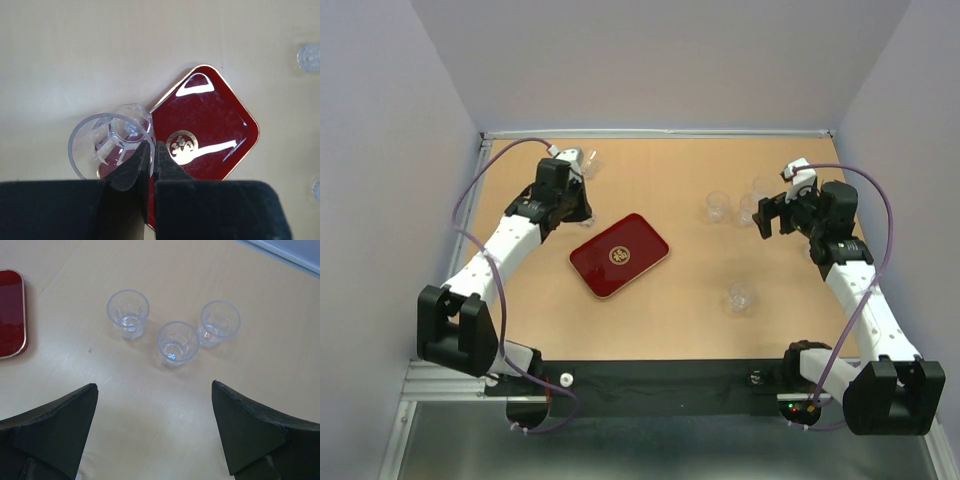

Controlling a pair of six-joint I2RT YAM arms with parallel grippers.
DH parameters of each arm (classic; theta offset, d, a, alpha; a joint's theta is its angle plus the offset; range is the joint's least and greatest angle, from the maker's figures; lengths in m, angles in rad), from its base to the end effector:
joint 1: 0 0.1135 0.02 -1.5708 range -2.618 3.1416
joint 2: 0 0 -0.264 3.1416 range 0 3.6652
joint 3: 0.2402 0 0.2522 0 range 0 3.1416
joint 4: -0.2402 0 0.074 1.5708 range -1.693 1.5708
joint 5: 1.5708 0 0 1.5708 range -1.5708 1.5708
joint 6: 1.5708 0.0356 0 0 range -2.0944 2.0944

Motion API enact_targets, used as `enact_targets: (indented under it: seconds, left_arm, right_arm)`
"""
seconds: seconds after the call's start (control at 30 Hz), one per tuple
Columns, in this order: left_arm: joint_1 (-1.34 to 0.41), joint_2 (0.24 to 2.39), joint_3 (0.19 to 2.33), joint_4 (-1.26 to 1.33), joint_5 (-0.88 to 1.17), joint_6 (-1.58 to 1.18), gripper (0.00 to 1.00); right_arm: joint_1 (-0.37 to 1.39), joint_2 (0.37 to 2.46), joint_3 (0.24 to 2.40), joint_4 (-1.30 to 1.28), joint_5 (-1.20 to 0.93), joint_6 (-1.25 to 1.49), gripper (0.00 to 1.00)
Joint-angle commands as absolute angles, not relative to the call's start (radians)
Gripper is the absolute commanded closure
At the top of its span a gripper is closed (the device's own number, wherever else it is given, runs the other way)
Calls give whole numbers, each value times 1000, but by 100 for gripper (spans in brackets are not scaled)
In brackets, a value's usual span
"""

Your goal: Place the glasses into the tray

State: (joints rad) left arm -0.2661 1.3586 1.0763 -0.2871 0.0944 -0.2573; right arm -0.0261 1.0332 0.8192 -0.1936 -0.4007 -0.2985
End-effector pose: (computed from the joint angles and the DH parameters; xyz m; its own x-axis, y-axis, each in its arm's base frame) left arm 0.2968 -0.0844 0.3020 -0.5891 -0.1020 -0.8016 0.1949 0.9448 -0.2635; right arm 0.2352 0.0077 0.3045 -0.2805 -0.2636 -0.9230 -0.4357 0.8918 -0.1222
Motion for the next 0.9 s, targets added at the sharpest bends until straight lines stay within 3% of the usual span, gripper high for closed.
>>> enact_targets:
  seconds: [0.0,0.87]
  left_arm:
    - [-348,1417,1164,-270,69,-190,100]
    - [-652,1781,1439,-356,-95,-155,100]
  right_arm:
    - [-29,1037,807,-170,-407,-319,0]
    - [-29,1051,802,-170,-397,-328,0]
